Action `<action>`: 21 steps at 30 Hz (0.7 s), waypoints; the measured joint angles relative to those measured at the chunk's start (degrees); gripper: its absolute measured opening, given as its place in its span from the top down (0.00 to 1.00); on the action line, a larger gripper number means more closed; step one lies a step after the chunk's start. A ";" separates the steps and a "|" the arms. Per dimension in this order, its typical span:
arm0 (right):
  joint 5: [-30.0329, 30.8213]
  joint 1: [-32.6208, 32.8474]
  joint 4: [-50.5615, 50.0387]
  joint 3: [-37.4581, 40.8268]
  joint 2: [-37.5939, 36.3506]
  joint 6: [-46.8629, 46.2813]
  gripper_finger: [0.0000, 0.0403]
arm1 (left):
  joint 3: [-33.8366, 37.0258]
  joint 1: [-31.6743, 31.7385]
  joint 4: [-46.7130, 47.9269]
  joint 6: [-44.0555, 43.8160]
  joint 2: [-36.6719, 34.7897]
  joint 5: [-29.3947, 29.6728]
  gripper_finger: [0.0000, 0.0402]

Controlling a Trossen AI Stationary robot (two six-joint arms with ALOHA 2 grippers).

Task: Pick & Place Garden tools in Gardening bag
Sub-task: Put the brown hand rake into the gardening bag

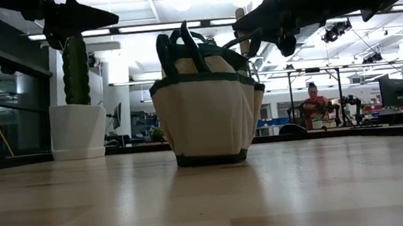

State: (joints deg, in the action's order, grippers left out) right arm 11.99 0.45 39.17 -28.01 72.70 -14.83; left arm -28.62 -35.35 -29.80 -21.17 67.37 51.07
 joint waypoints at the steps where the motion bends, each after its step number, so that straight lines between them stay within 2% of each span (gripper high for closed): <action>1: 0.02 0.00 0.06 0.00 0.31 0.00 0.85 | 0.00 0.00 0.02 0.00 0.00 0.00 0.44; 10: -0.17 -0.04 4.69 -0.07 5.68 1.43 0.85 | -0.02 0.00 0.41 -0.12 0.00 -0.13 0.44; 16: -0.31 0.13 7.30 -0.04 6.37 4.22 0.85 | -0.02 0.02 0.44 -0.13 0.00 -0.51 0.44; 21: -6.37 0.26 8.02 -0.02 6.11 11.09 0.85 | -0.02 0.02 0.50 -0.15 0.00 -1.69 0.44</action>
State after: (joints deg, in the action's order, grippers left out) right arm 5.61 0.71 47.18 -28.03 78.81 -3.74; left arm -28.64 -35.33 -29.30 -21.32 67.37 49.38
